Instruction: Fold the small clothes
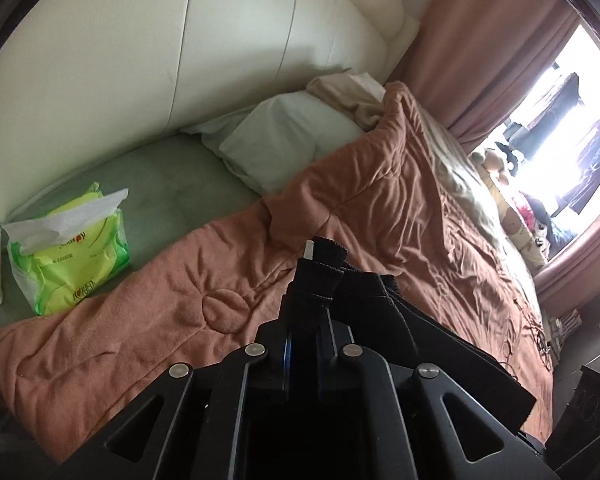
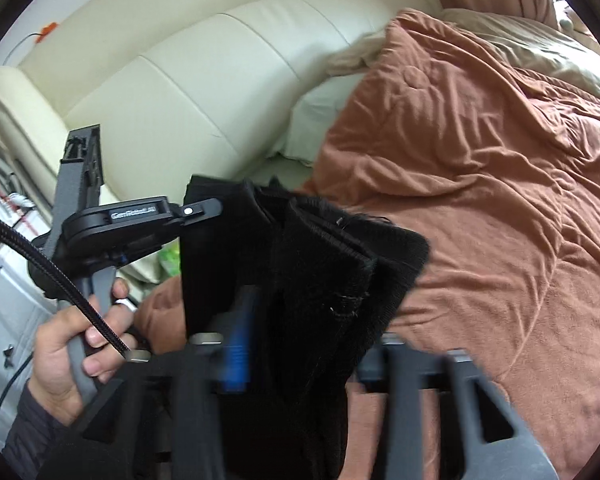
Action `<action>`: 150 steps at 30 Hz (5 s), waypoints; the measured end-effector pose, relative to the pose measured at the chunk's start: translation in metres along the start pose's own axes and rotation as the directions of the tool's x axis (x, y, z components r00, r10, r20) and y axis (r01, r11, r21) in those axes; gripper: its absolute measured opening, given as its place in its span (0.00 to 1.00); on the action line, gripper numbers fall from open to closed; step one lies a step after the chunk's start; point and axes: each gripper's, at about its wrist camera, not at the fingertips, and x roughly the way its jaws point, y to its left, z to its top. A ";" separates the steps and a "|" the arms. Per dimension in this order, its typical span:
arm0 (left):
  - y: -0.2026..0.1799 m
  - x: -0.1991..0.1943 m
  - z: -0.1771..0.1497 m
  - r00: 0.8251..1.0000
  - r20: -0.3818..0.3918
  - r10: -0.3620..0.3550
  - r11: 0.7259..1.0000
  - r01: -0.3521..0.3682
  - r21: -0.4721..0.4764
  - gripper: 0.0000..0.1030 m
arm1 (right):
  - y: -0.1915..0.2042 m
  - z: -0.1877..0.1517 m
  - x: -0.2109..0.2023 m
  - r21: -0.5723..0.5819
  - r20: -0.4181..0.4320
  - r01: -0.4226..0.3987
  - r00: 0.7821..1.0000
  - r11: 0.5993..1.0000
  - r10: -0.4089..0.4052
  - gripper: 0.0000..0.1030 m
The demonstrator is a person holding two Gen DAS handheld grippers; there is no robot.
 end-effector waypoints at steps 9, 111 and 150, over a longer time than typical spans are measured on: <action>0.005 -0.009 -0.014 0.998 0.035 0.056 0.998 -0.056 -0.023 0.67 | -0.024 -0.011 -0.014 0.036 -0.012 0.056 0.998 0.998 -0.055 0.80; -0.287 -0.296 -0.499 0.943 0.320 -0.088 0.852 -0.095 0.514 1.00 | -0.013 -0.394 -0.559 0.016 0.339 0.404 0.858 0.914 -0.385 1.00; -0.289 -0.303 -0.518 0.945 0.299 -0.133 0.860 -0.040 0.509 1.00 | -0.022 -0.417 -0.571 0.074 0.354 0.426 0.834 0.902 -0.423 1.00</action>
